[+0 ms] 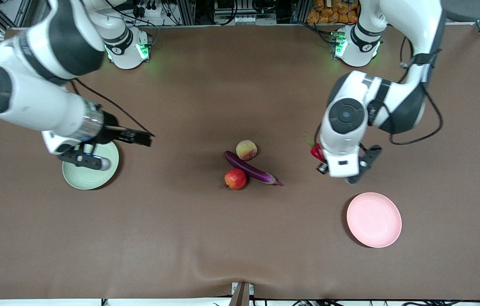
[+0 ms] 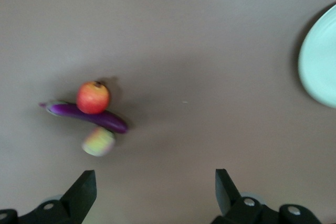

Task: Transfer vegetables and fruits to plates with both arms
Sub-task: 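Carry the pepper to the pink plate while the right gripper reaches the pomegranate, then release the pepper on the pink plate while the right gripper lifts the pomegranate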

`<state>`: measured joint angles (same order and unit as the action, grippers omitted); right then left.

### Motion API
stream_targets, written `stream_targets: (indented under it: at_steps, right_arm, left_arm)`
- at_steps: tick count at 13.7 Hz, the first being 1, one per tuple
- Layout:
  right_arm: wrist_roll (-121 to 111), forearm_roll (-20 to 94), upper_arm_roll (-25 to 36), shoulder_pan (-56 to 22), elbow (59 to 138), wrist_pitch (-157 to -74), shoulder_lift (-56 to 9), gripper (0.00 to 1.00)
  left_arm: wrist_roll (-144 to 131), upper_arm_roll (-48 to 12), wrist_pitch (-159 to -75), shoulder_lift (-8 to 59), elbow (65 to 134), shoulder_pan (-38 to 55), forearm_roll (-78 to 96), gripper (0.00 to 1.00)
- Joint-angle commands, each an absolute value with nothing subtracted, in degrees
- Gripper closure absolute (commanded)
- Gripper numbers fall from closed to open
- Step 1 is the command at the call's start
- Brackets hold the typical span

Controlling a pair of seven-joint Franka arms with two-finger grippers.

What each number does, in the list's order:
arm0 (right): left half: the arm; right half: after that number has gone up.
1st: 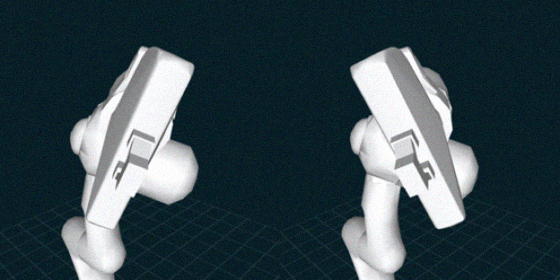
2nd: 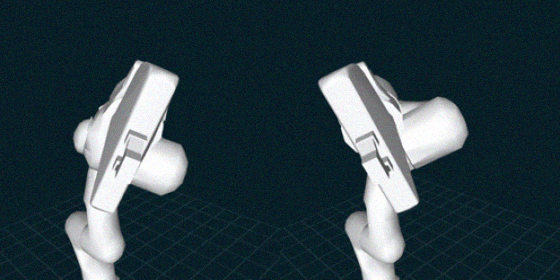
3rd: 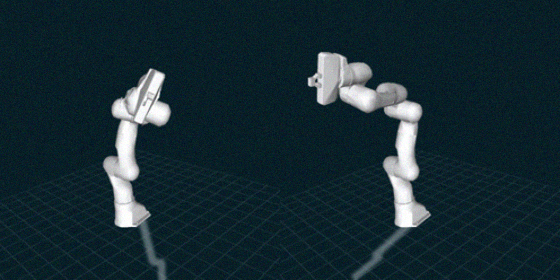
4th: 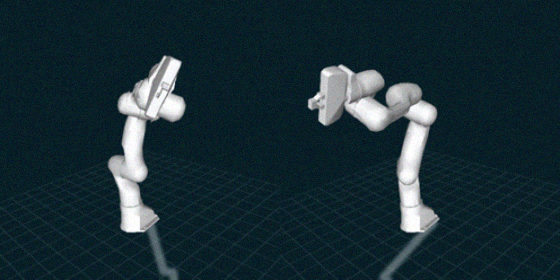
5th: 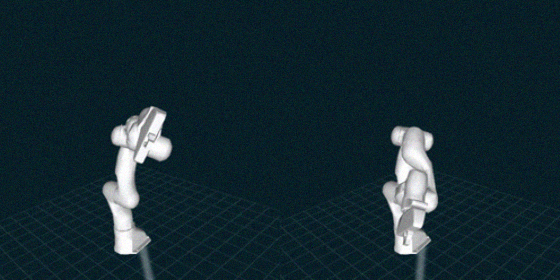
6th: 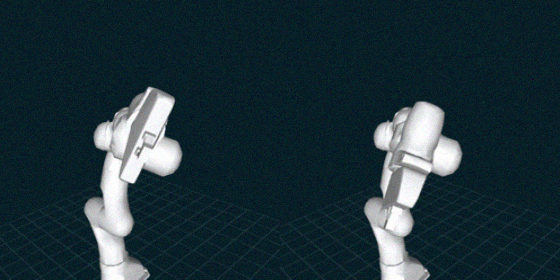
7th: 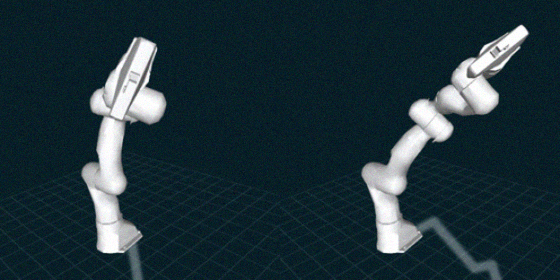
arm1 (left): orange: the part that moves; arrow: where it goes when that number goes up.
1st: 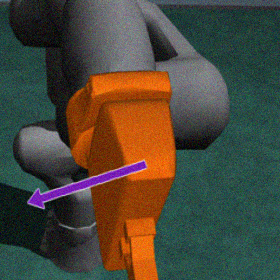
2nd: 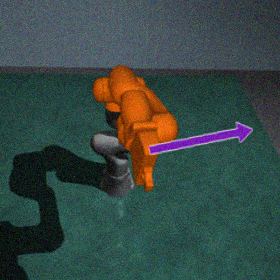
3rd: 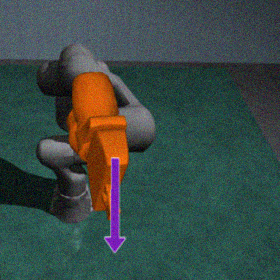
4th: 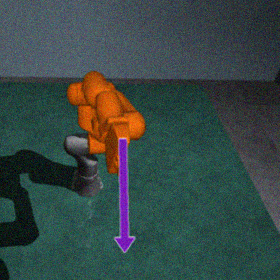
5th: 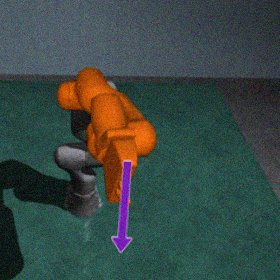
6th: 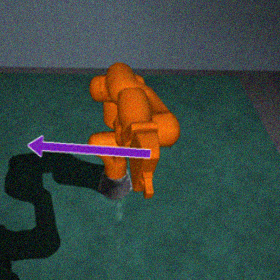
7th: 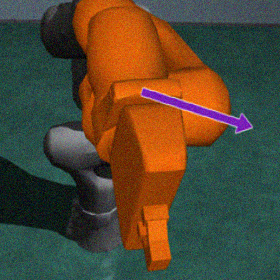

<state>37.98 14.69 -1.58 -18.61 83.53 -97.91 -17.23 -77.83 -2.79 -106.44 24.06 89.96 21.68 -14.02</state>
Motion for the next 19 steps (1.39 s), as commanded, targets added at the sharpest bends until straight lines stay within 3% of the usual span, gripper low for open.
stream_targets:
  at_steps: [1,4,7,9,15,19]
  right_arm:
    - [49.4,15.3,-1.0,-23.9,82.4,-105.9,-22.7,0.00]
    - [52.8,14.9,-0.9,-29.6,82.3,-116.0,-28.9,0.00]
    - [63.3,14.8,-0.6,-33.6,82.0,-126.1,-35.0,0.00]
    - [65.6,14.6,-0.5,-34.6,81.9,-134.2,-39.4,0.00]
    - [67.3,13.0,-0.2,-35.3,81.8,-137.2,-44.4,0.00]
    - [69.1,12.9,-0.2,-36.5,81.8,-141.8,-46.6,0.00]
  left_arm:
    - [-77.2,-3.5,-109.2,26.4,89.2,17.7,-20.2,1.00]
    - [-62.7,-3.4,-113.9,29.7,89.1,13.4,-20.7,1.00]
    - [-60.0,-3.4,-124.3,33.8,88.2,9.7,-20.7,1.00]
    - [-57.6,-3.5,-128.1,38.0,84.9,7.6,-20.4,1.00]
    - [-53.1,-3.3,-137.1,43.8,82.7,6.9,-20.7,1.00]
    - [-53.1,-3.3,-137.5,43.9,82.7,6.4,-20.6,1.00]
